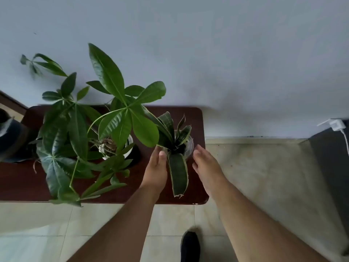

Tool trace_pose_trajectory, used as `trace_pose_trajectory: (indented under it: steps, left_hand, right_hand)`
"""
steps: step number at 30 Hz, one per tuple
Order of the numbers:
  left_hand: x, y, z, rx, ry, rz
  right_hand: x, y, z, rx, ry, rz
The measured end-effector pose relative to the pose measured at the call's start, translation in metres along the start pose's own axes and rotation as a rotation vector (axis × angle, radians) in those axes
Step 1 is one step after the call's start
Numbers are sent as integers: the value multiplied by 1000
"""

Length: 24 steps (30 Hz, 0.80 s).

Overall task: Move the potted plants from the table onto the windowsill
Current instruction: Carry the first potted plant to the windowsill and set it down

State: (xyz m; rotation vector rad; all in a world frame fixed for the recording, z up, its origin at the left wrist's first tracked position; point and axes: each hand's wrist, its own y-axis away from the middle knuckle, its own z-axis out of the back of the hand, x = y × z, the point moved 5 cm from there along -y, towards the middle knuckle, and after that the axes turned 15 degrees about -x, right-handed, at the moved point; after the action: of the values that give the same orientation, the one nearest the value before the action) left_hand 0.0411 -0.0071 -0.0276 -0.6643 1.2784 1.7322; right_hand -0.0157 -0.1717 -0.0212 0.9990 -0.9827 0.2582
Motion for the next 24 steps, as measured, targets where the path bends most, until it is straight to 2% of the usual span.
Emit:
trace_pose_trajectory:
  steps: [3,11,15,24]
  left_hand:
    - [-9,-1,-6,28,-51,-61]
    - [-9,18,-5,74,-37,-41]
    - [-20,61,7,82,-26,-15]
    - [-13,182,69,205,43,30]
  right_hand:
    - [3,-7,-7,15,41,38]
    - [7,9,4,-52,82,49]
    - [13,49,25,-83,194,52]
    - [11,212,71,-238,123,44]
